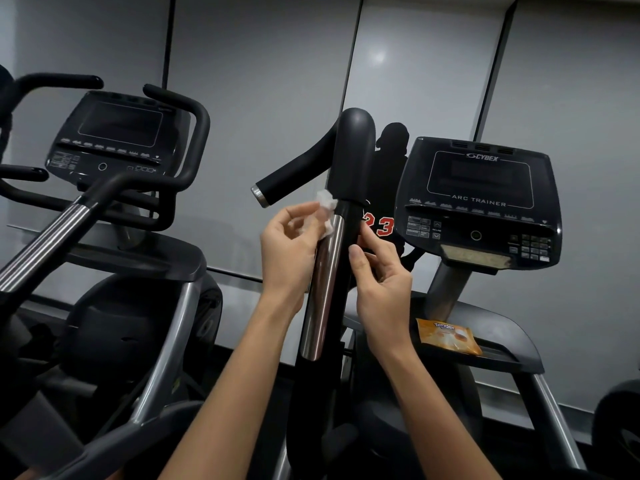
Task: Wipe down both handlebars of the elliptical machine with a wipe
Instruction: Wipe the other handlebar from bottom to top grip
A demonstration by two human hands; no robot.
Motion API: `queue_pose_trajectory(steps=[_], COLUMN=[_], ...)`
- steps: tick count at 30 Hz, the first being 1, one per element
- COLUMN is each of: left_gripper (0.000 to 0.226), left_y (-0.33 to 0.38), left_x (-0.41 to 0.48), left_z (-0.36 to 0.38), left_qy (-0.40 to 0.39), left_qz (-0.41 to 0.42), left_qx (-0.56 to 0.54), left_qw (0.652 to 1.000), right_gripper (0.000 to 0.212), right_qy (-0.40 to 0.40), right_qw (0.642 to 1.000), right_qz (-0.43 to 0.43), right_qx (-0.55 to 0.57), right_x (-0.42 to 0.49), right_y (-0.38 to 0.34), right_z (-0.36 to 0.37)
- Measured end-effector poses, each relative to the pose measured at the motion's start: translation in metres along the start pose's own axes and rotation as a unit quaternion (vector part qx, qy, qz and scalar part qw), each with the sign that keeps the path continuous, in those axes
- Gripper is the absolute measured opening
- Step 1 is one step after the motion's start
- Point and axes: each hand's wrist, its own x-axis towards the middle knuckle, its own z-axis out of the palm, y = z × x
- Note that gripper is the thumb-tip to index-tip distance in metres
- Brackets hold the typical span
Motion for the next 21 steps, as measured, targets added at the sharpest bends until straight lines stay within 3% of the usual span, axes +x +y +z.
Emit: queue_pose_trajectory(steps=[5, 8, 10, 13, 16, 18, 21], left_gripper=[0.014, 0.015, 0.023, 0.029, 0.04, 0.037, 0.035], left_y=[0.0, -0.004, -0.004, 0.001, 0.009, 0.014, 0.015], left_x=[-0.003, -0.01, -0.015, -0.025, -0.03, -0.03, -0.025], left_z=[0.004, 0.003, 0.0, -0.004, -0.004, -0.003, -0.009], left_qy=[0.017, -0.012, -0.041, -0.1, -0.158, -0.148, -0.084], left_qz=[0.159, 0.268, 0.298, 0.283, 0.185, 0.124, 0.106], left_qx=[0.142, 0.23, 0.281, 0.31, 0.218, 0.139, 0.079], left_qw=[0.977, 0.935, 0.911, 0.902, 0.945, 0.971, 0.988], right_gripper=[0.033, 0.03, 0.028, 0.033, 0.036, 0.035, 0.037], right_qy=[0.013, 0.045, 0.065, 0.067, 0.024, -0.008, -0.044], right_qw=[0.999, 0.998, 0.997, 0.997, 0.999, 0.997, 0.988], right_qz=[0.033, 0.037, 0.022, -0.019, -0.046, -0.063, -0.09], right_qx=[0.022, 0.027, 0.031, 0.018, -0.004, -0.045, -0.119], right_x=[0.002, 0.003, 0.003, 0.001, 0.001, 0.001, 0.001], right_y=[0.0, -0.003, -0.008, -0.015, -0.021, -0.023, -0.024], right_z=[-0.004, -0.009, -0.013, -0.017, -0.016, -0.013, -0.007])
